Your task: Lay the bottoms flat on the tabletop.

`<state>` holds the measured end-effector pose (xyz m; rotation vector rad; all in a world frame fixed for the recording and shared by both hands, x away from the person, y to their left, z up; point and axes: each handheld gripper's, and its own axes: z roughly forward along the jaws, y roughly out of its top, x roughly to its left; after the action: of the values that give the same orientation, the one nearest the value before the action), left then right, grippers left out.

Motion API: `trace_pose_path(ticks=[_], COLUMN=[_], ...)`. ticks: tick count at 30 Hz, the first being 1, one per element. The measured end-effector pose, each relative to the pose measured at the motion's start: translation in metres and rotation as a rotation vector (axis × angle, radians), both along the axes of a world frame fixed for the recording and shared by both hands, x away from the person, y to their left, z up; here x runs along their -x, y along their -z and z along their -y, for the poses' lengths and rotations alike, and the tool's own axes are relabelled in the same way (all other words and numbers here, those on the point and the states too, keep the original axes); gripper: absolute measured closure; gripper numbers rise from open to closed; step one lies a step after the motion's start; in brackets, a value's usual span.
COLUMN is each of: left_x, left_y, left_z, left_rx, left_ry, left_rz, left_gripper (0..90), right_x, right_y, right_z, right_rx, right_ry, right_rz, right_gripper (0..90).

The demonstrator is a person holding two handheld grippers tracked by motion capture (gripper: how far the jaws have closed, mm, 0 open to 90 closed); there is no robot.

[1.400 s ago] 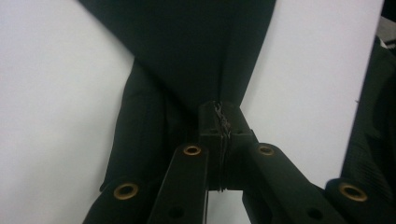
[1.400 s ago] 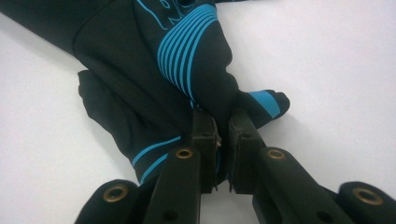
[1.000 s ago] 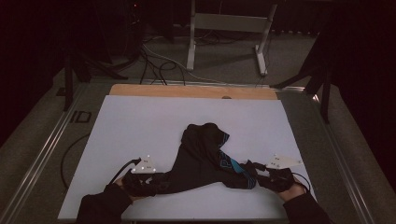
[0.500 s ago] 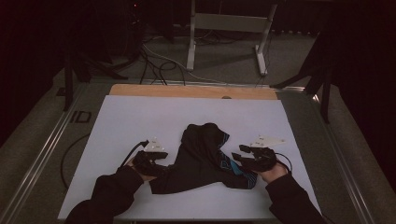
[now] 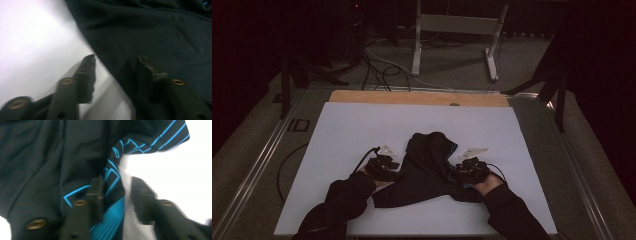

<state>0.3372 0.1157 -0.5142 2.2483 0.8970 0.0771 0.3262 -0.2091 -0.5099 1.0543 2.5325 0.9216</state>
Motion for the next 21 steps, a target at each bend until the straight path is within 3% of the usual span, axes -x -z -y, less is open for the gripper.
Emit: trace_pose_path(ticks=[2, 3, 4, 6, 11, 16, 21], left_x=[-0.001, -0.002, -0.002, -0.002, 0.001, 0.004, 0.013], left_y=[0.0, 0.0, 0.001, 0.0, -0.008, -0.025, -0.042], left_z=[0.001, 0.004, 0.006, 0.007, 0.006, -0.003, -0.01], left_rx=[-0.002, -0.008, -0.003, 0.001, -0.012, 0.02, 0.008], left_ry=[0.006, 0.004, 0.002, -0.007, -0.01, -0.011, 0.0], left_rz=[-0.003, -0.003, -0.002, 0.0, 0.04, 0.069, 0.112], left_gripper=[66.1, 66.1, 77.1, 86.9, 90.0, 90.0, 90.0], right_x=[0.0, 0.001, 0.001, 0.002, 0.004, 0.008, 0.018], right_y=[0.0, 0.0, -0.002, -0.005, -0.014, -0.028, -0.04], right_z=[0.0, -0.001, 0.0, 0.002, 0.012, 0.028, 0.049], right_rx=[0.009, 0.018, 0.017, 0.017, 0.009, -0.022, -0.03], right_ry=[-0.001, -0.001, 0.002, 0.005, 0.022, 0.058, 0.09], right_rz=[0.006, 0.014, 0.03, 0.051, 0.11, 0.142, 0.181], right_gripper=[73.9, 78.7, 85.0, 86.0, 86.5, 86.6, 86.6])
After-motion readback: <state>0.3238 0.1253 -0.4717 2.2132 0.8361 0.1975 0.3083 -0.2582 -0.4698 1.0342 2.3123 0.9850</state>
